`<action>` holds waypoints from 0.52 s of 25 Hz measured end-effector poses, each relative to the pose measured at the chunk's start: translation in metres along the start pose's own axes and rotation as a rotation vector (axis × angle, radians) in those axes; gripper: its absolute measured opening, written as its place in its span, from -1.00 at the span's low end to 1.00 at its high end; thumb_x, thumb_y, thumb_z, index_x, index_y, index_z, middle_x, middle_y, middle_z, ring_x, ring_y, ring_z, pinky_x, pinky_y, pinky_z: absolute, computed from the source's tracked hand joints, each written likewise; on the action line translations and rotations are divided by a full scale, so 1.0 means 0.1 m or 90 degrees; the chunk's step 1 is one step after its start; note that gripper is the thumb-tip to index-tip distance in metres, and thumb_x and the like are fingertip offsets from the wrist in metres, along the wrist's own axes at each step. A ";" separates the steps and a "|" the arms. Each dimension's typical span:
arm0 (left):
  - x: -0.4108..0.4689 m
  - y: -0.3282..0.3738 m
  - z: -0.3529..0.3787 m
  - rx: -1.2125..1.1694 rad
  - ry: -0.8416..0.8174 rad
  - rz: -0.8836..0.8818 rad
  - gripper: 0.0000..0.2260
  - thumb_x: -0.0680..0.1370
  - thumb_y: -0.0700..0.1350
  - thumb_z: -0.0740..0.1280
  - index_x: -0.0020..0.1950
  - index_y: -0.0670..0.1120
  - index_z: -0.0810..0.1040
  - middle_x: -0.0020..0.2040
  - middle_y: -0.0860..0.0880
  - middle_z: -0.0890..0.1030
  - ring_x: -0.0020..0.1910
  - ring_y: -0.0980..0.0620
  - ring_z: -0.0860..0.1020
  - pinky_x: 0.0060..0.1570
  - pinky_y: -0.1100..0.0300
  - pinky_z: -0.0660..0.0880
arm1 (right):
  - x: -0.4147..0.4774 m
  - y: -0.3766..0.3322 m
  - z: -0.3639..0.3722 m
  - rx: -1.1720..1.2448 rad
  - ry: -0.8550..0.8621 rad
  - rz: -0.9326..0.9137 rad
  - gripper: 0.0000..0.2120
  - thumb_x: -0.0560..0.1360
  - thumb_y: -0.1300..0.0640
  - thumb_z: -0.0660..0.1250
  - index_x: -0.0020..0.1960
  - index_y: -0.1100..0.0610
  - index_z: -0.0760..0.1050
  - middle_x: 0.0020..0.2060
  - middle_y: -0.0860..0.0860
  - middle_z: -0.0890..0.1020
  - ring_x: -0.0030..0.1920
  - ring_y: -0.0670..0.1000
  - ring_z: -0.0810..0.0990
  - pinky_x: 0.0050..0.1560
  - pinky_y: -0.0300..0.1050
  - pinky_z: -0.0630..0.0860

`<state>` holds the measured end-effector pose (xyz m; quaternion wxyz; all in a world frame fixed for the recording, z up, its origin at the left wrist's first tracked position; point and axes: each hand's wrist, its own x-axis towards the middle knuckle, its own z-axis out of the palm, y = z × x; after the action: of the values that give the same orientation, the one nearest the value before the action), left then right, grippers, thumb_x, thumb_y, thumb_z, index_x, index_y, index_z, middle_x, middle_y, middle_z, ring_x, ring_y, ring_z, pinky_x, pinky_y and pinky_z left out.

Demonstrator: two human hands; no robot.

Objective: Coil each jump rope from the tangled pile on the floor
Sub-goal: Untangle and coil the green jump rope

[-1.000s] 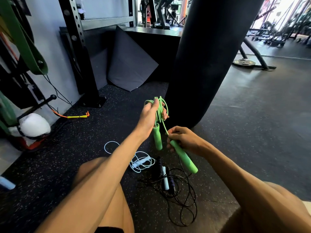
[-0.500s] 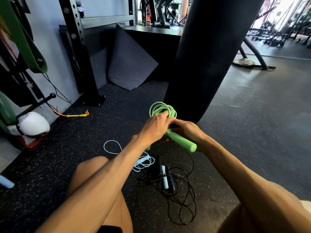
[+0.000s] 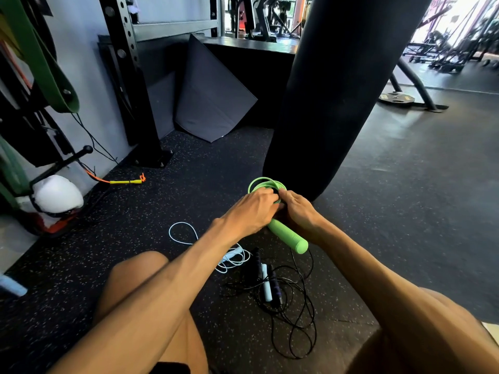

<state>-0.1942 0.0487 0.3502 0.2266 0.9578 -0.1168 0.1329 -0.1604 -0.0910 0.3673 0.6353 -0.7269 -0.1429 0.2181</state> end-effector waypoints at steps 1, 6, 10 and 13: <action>-0.03 -0.04 -0.02 -0.009 0.043 0.017 -0.79 0.62 -0.06 0.26 -0.03 -0.19 0.56 -0.06 -0.09 0.54 -0.05 -0.08 0.54 -0.07 0.00 0.48 | 0.04 -0.01 0.03 -0.018 0.011 -0.013 -0.71 0.70 0.08 0.04 0.00 0.23 0.44 -0.23 0.11 0.50 -0.25 -0.02 0.50 -0.18 -0.20 0.50; -0.18 -0.23 -0.22 -0.056 0.310 0.047 -0.89 0.57 -0.13 0.36 -0.09 -0.15 0.59 -0.14 -0.02 0.57 -0.11 0.06 0.52 -0.07 0.13 0.51 | 0.23 -0.15 0.23 -0.137 -0.001 -0.062 -0.60 0.63 -0.17 0.13 0.06 0.19 0.45 -0.11 0.14 0.54 -0.06 0.14 0.58 0.11 0.22 0.51; -0.30 -0.40 -0.37 -0.057 0.526 -0.052 -0.91 0.58 -0.16 0.36 -0.03 -0.18 0.59 -0.06 -0.07 0.54 -0.01 0.03 0.48 0.02 0.25 0.43 | 0.36 -0.21 0.54 -0.092 -0.039 -0.061 -0.68 0.69 -0.02 0.07 0.07 0.22 0.41 -0.33 0.13 0.61 -0.36 0.07 0.62 -0.26 -0.01 0.62; -0.29 -0.86 -0.30 -0.220 0.456 -0.287 -0.71 0.63 -0.01 0.25 0.19 -0.21 0.54 0.11 -0.17 0.56 0.07 -0.06 0.54 0.11 0.21 0.43 | 0.52 -0.19 0.76 -0.093 -0.090 -0.044 -0.66 0.71 0.04 0.03 0.17 0.30 0.40 -0.52 0.00 0.60 -0.52 -0.08 0.60 -0.46 -0.25 0.53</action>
<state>-0.2029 0.1424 0.3329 0.4326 0.8012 0.1598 0.3814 -0.1524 0.0028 0.3715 0.5760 -0.7489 -0.2277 0.2355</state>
